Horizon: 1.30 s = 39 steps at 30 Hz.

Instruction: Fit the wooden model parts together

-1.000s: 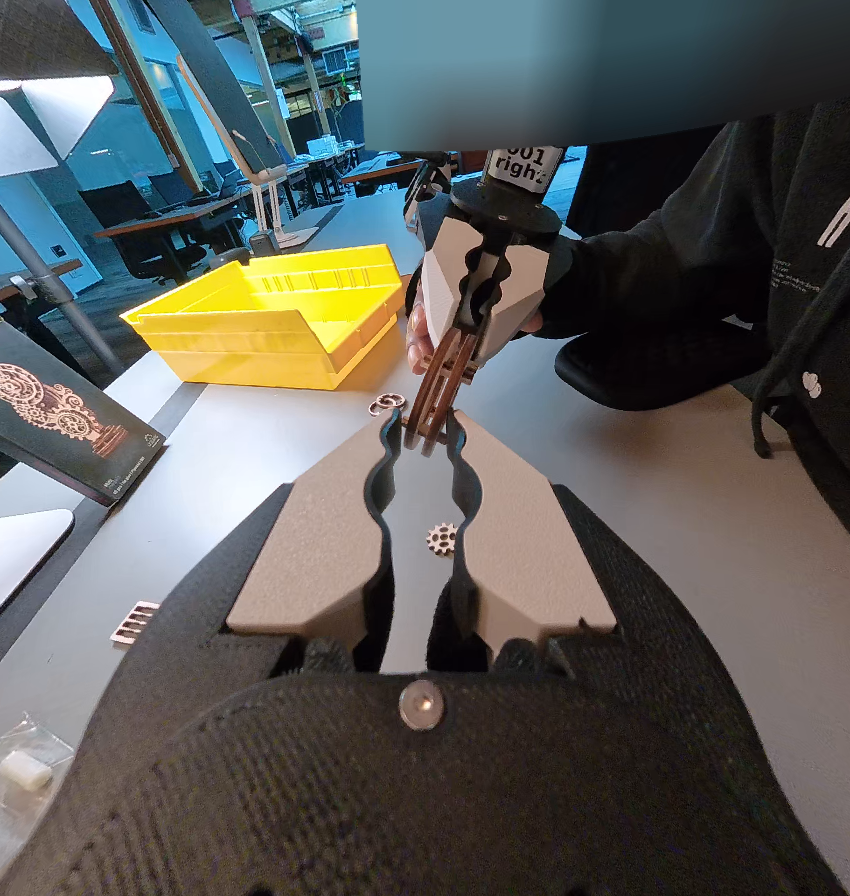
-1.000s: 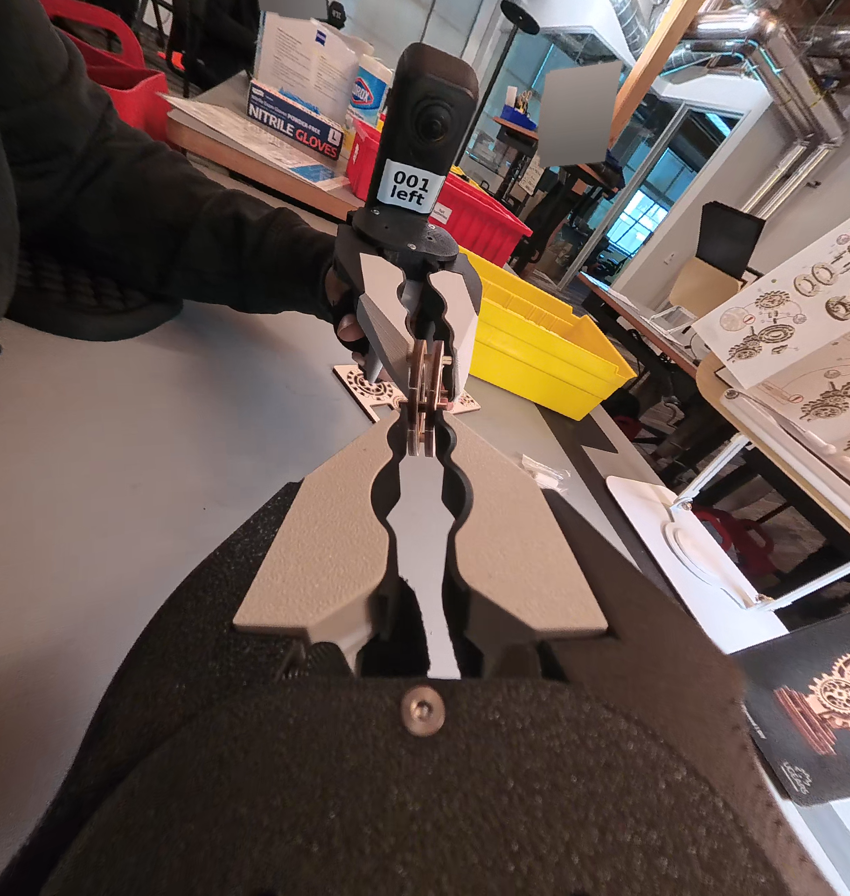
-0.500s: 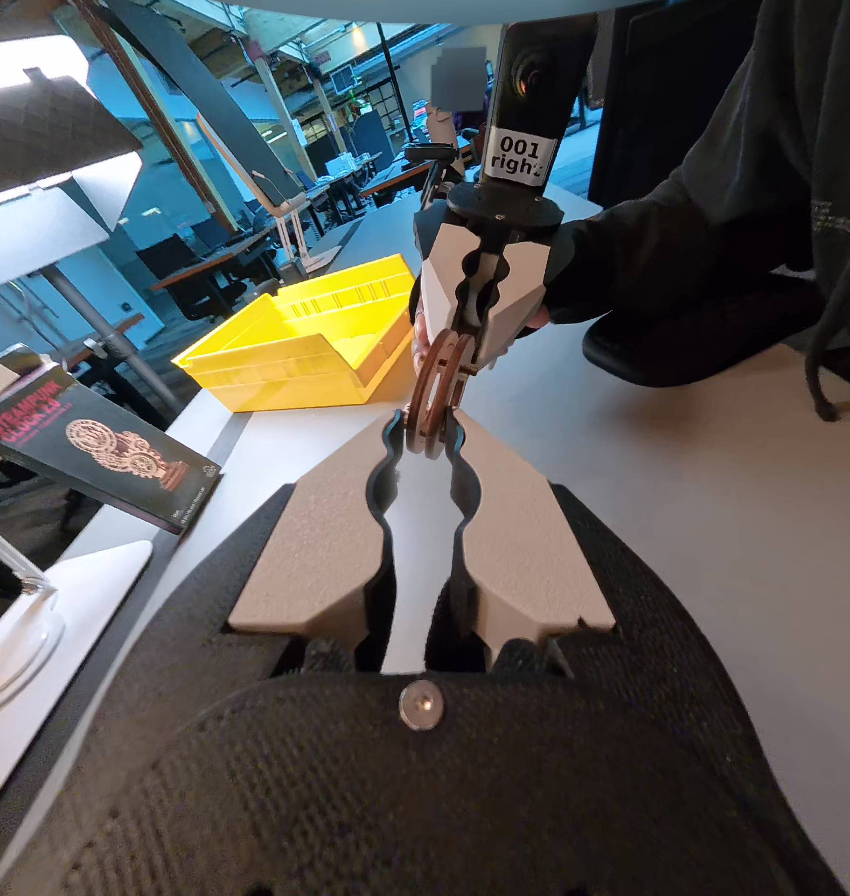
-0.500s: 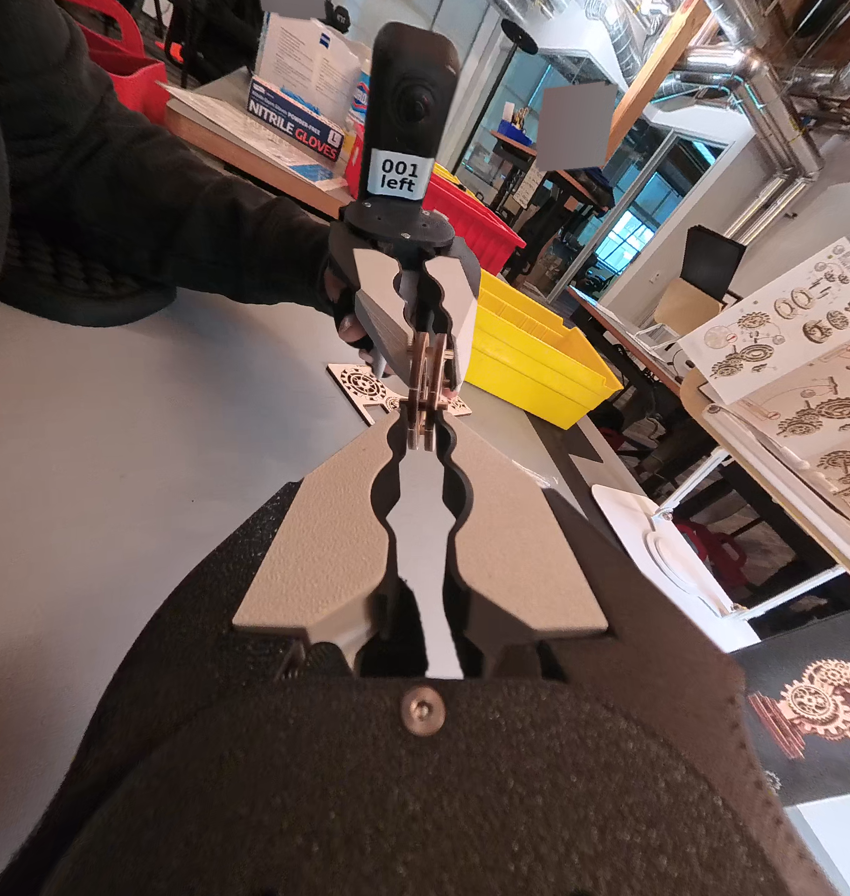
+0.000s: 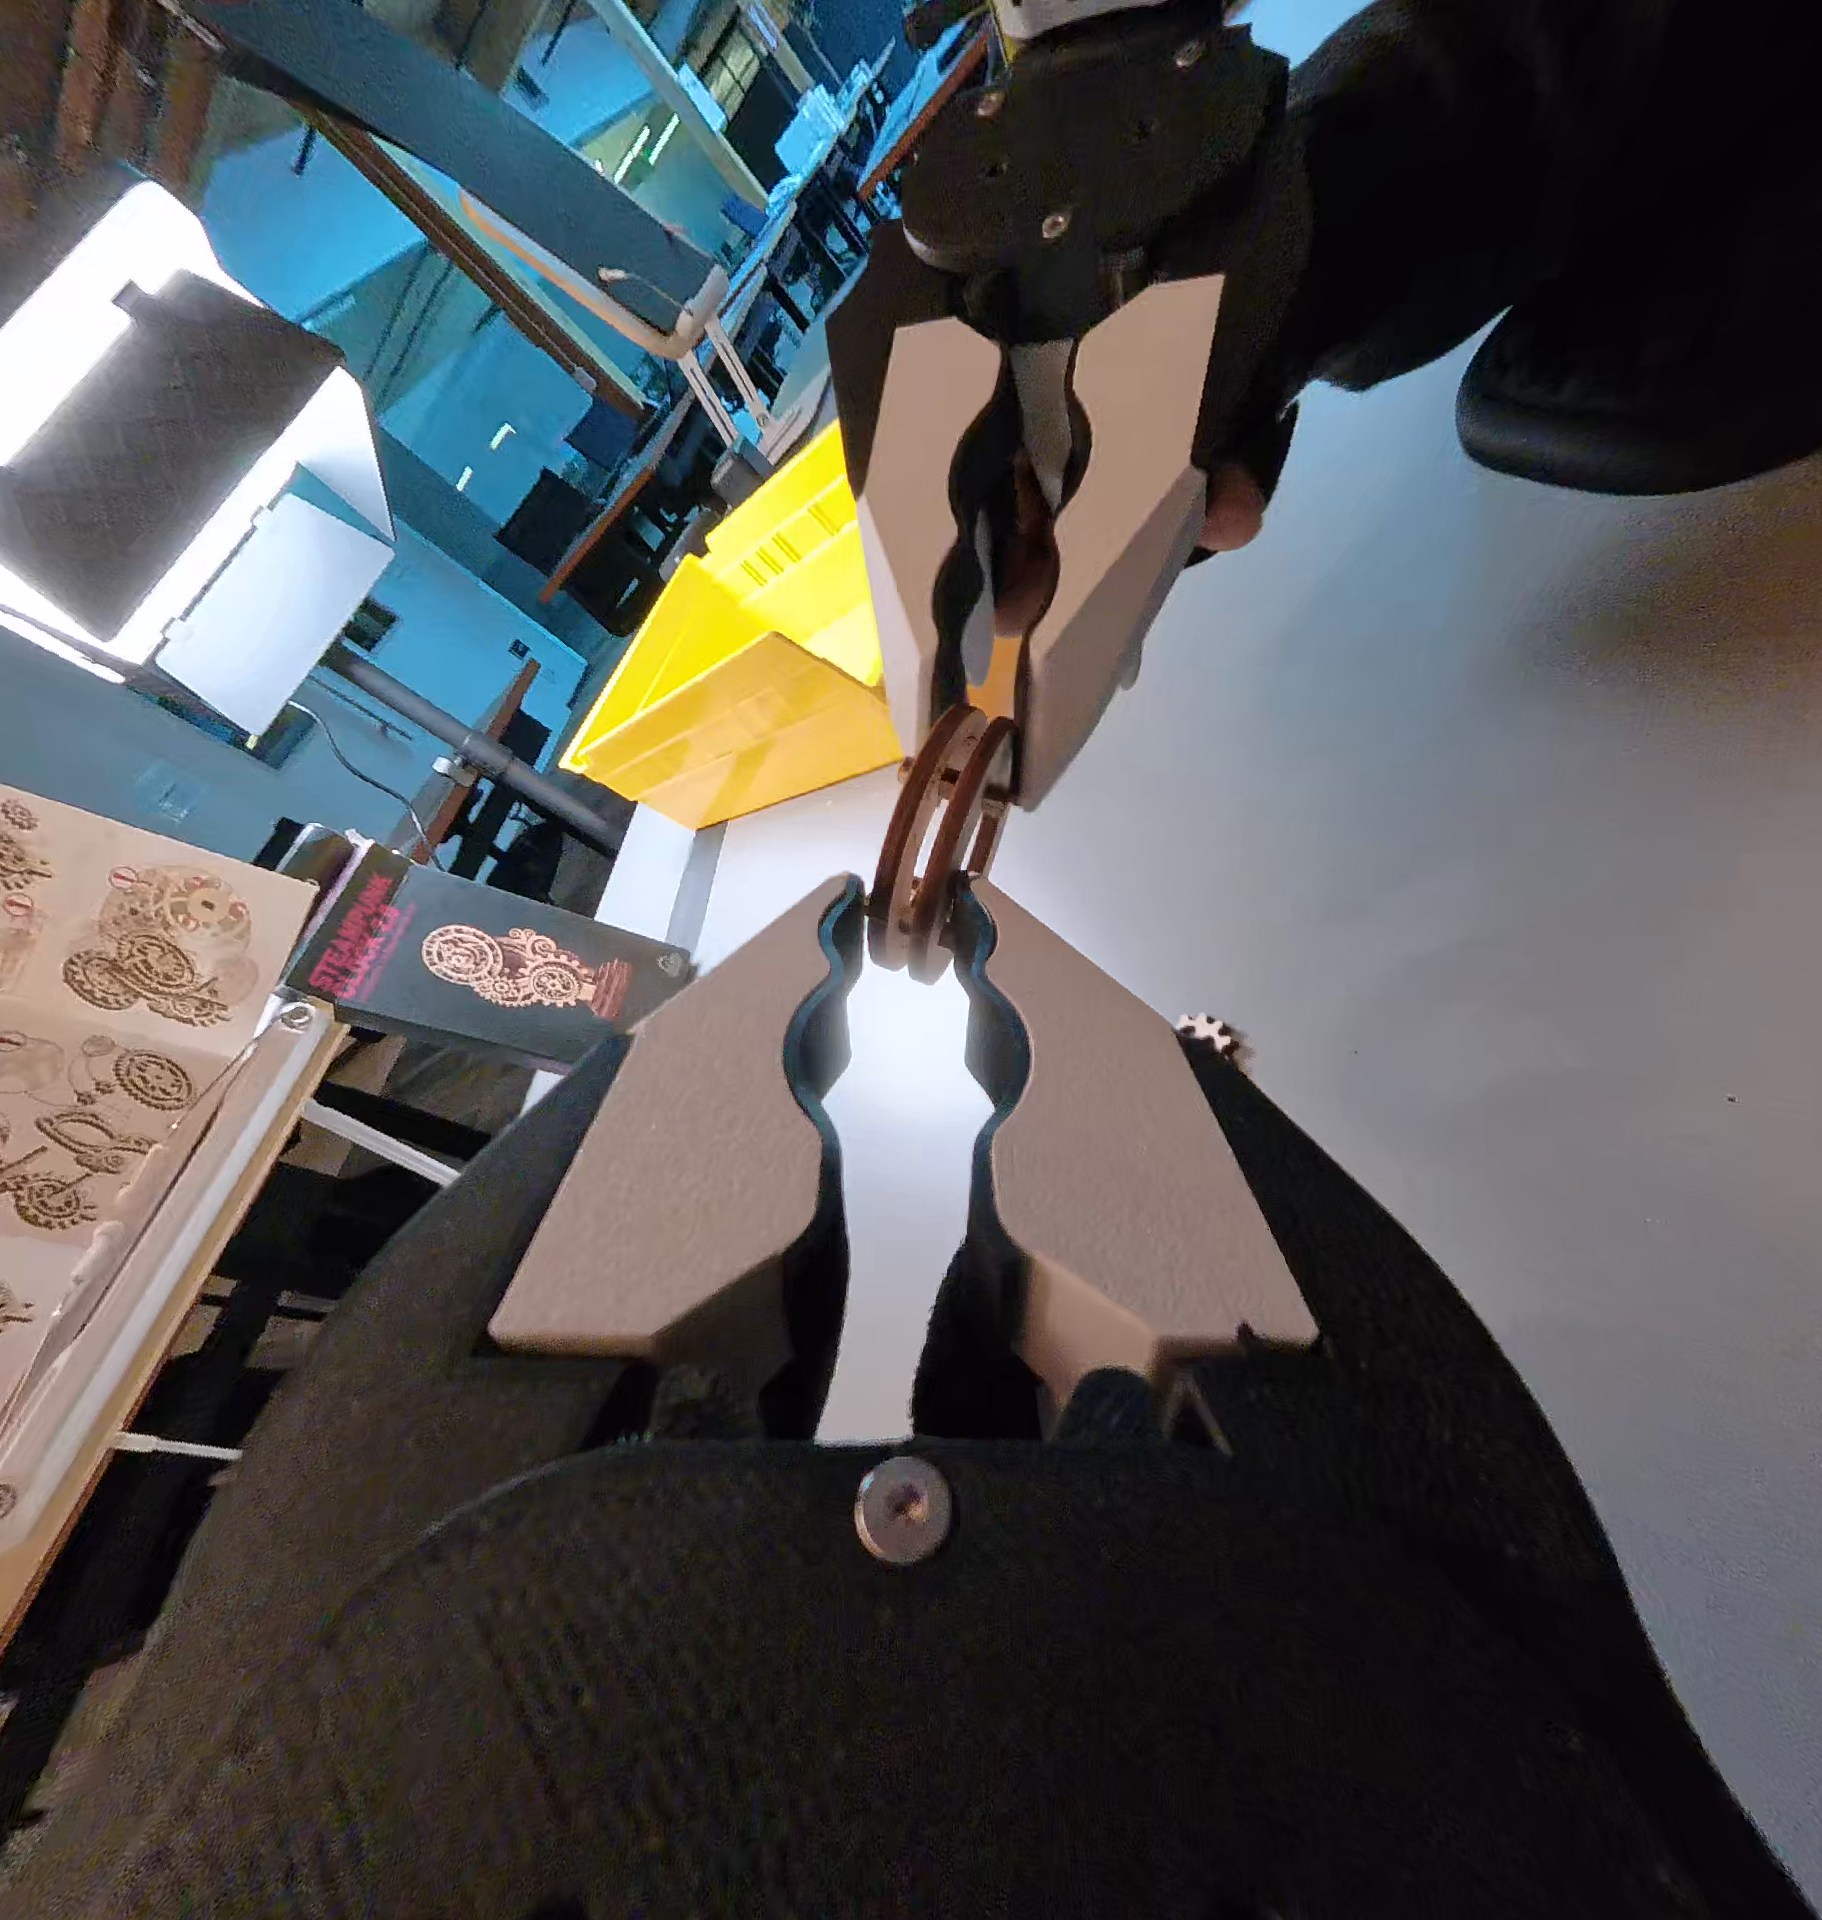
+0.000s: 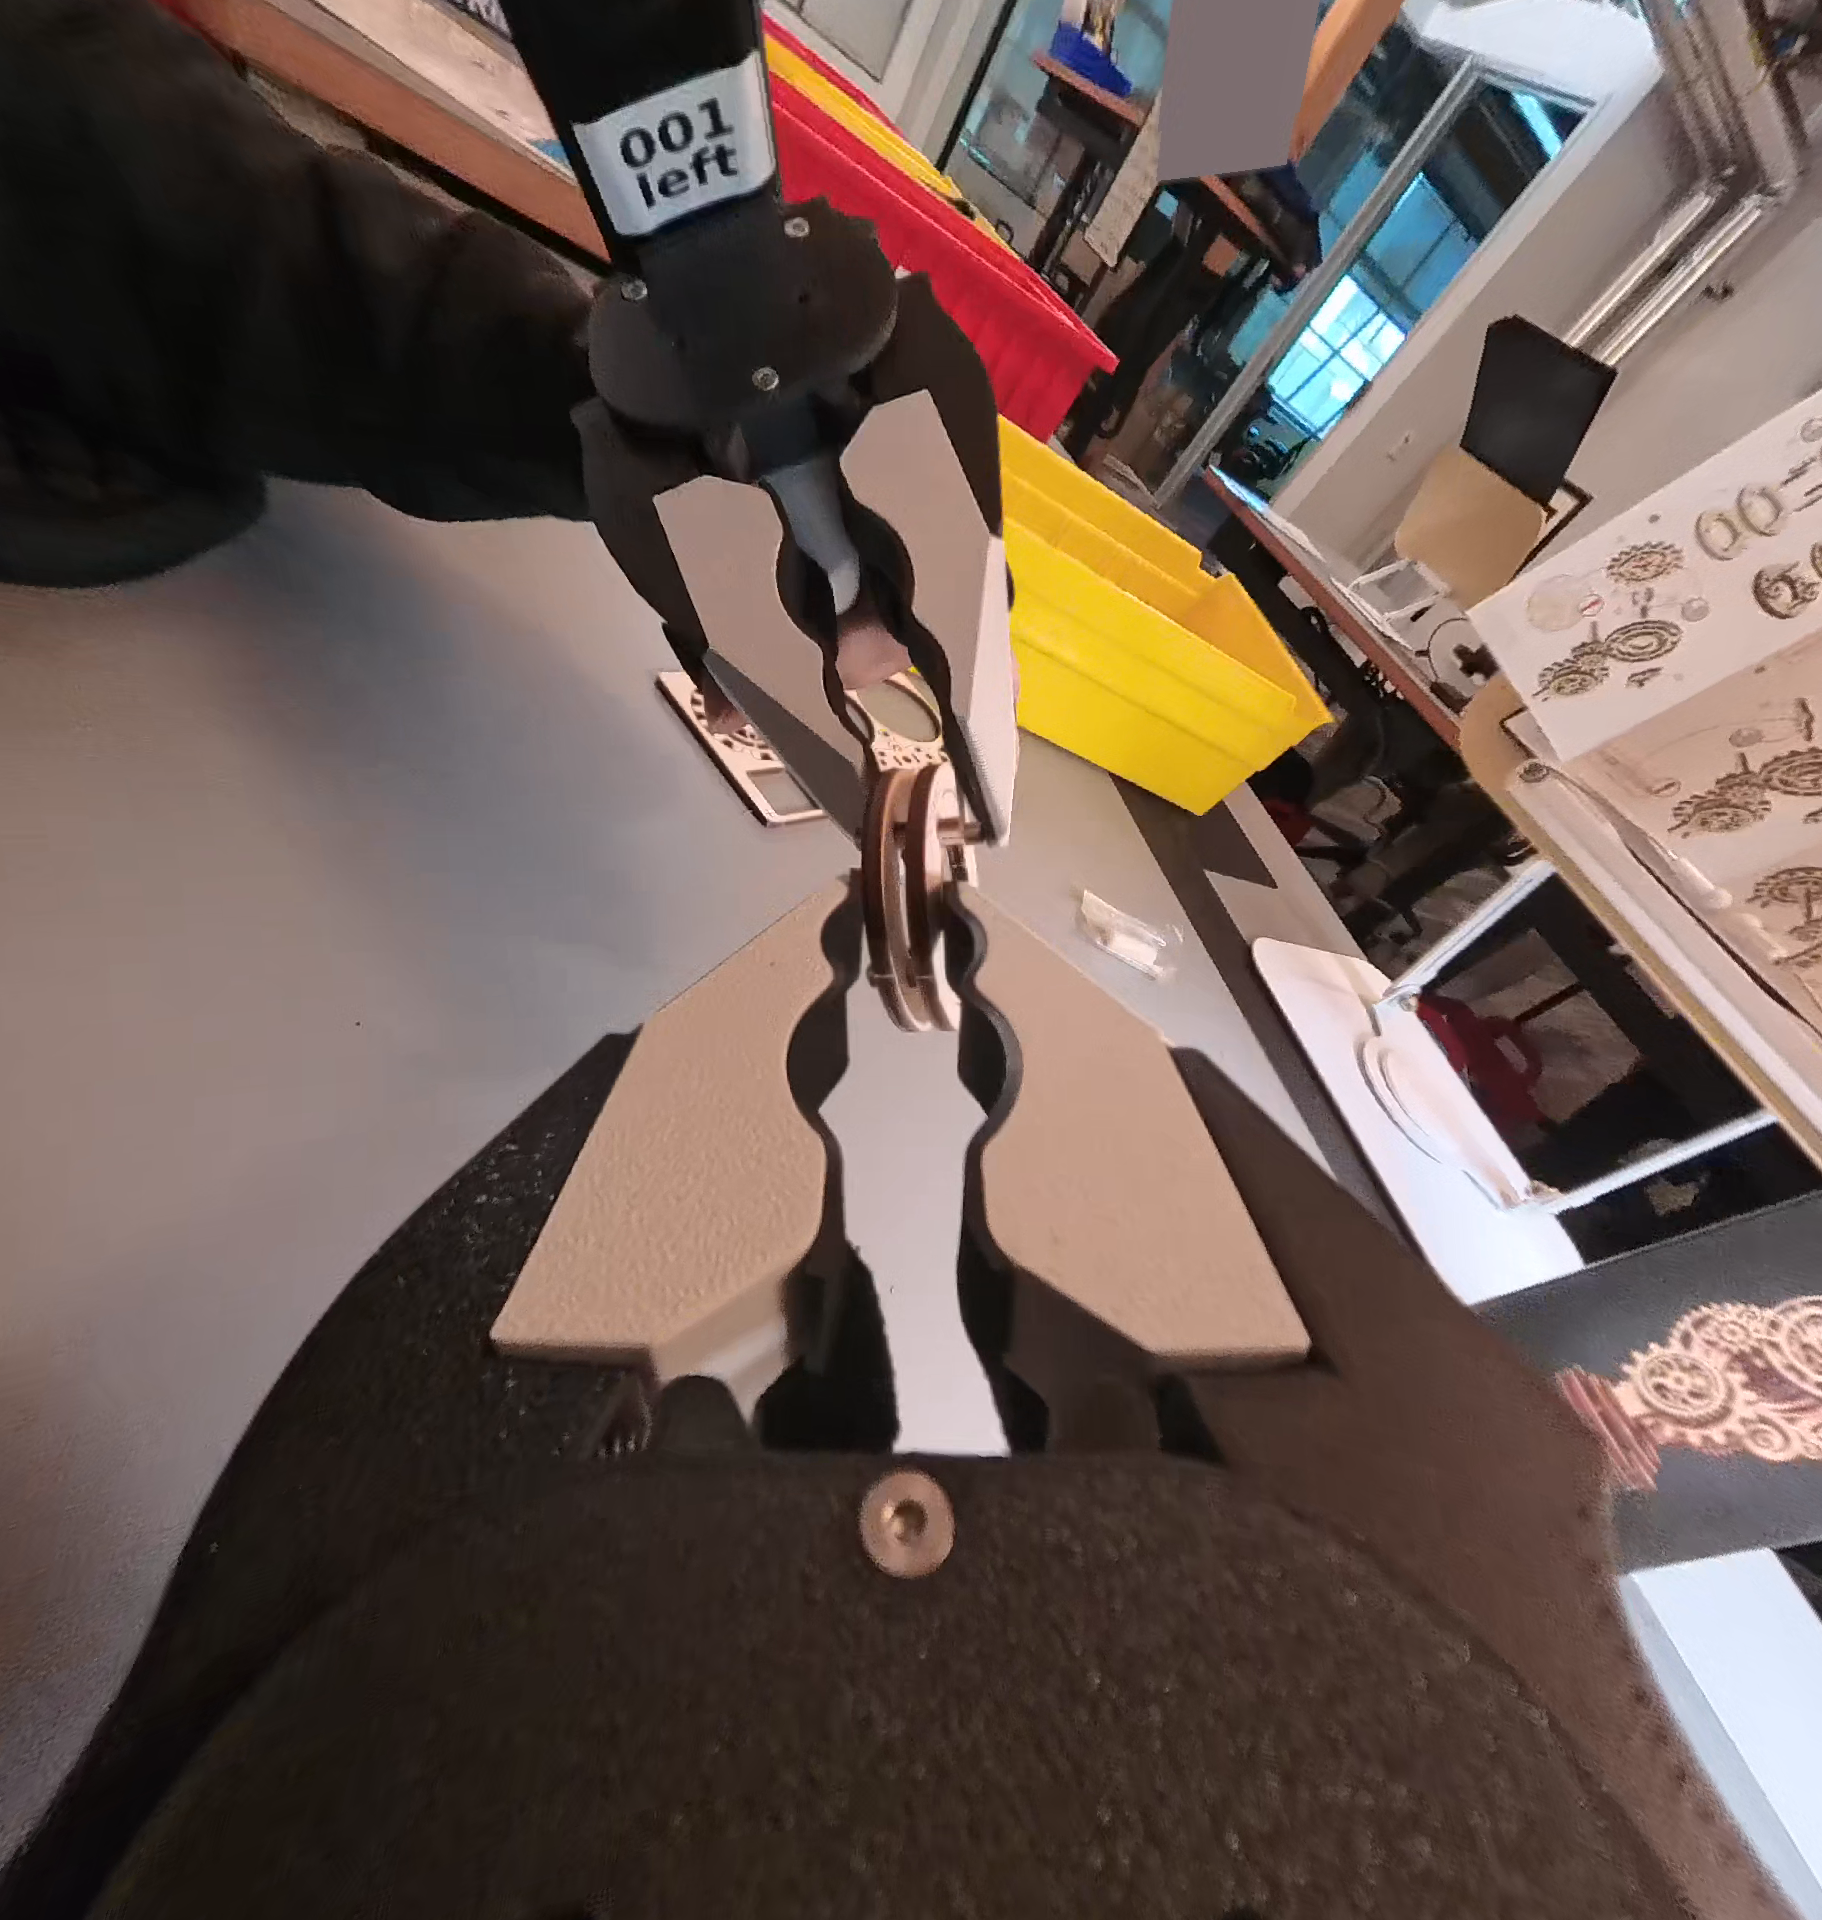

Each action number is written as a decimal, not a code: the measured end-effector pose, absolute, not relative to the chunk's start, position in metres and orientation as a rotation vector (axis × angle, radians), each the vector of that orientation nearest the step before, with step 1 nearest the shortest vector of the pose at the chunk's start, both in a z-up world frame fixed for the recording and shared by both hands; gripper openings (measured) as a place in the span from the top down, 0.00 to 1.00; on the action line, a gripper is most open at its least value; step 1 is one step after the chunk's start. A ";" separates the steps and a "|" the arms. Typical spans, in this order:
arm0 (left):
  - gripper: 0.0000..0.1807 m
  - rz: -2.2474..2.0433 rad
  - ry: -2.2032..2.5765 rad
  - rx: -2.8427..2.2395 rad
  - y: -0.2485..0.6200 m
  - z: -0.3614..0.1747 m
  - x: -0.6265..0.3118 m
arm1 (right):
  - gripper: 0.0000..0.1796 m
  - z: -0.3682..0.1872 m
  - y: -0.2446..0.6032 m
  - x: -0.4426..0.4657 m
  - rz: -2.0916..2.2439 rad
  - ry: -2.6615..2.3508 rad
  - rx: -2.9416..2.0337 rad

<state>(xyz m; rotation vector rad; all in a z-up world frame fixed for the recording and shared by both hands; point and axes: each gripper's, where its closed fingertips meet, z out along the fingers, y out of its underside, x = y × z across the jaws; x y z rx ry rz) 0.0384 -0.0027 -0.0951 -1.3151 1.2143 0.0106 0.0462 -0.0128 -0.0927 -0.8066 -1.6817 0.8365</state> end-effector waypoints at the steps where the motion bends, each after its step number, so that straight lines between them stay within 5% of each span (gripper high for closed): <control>1: 0.91 -0.004 1.210 -1.332 -0.003 -0.097 0.038 | 0.94 -0.093 -0.013 0.046 0.838 -1.682 -0.802; 11: 0.87 -0.318 1.184 -1.475 -0.019 -0.102 0.044 | 0.95 -0.109 -0.017 0.047 0.968 -1.769 -0.897; 18: 0.95 -0.368 1.235 -1.547 -0.023 -0.115 0.051 | 0.95 -0.112 -0.025 0.048 0.986 -1.811 -0.898; 39: 0.95 -0.438 1.287 -1.600 -0.031 -0.124 0.055 | 0.96 -0.120 -0.032 0.052 0.964 -1.880 -0.882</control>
